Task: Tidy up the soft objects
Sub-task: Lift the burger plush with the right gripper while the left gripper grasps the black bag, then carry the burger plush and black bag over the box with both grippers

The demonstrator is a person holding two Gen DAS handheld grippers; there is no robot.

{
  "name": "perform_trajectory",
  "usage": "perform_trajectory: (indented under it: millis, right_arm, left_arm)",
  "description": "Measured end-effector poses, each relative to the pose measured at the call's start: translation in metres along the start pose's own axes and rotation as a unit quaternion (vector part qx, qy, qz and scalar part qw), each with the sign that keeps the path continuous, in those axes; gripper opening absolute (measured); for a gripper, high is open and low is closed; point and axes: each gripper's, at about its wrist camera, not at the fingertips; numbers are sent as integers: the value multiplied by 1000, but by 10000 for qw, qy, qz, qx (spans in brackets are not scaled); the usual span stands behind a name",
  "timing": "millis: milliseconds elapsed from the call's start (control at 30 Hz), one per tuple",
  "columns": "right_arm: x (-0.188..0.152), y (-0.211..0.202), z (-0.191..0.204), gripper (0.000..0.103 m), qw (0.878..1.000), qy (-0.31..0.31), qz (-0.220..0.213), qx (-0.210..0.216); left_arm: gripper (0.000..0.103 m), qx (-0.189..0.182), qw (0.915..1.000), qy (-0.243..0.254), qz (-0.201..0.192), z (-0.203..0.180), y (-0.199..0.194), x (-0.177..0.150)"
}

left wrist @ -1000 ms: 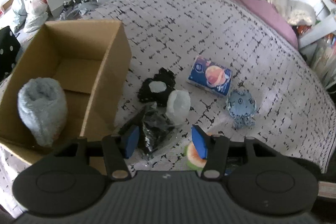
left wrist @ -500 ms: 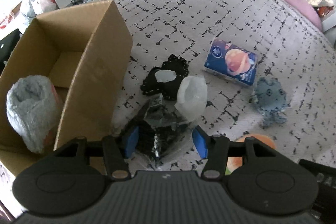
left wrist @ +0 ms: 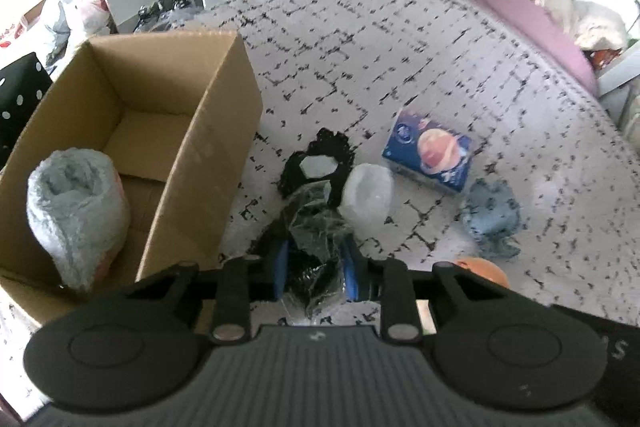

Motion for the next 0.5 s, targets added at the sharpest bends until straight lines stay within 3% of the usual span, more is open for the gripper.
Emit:
perform_trajectory:
  millis: [500]
  right_arm:
    - [-1, -33, 33, 19, 9946, -776, -549, 411]
  left_arm:
    - [27, -343, 9979, -233, -491, 16, -59, 19]
Point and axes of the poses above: each gripper's, at about its wrist camera, not at the fingertips, and y roughly the way its jaws point, z to its left, x to its top, and after that the axes turned 9 degrees about -z, right-handed
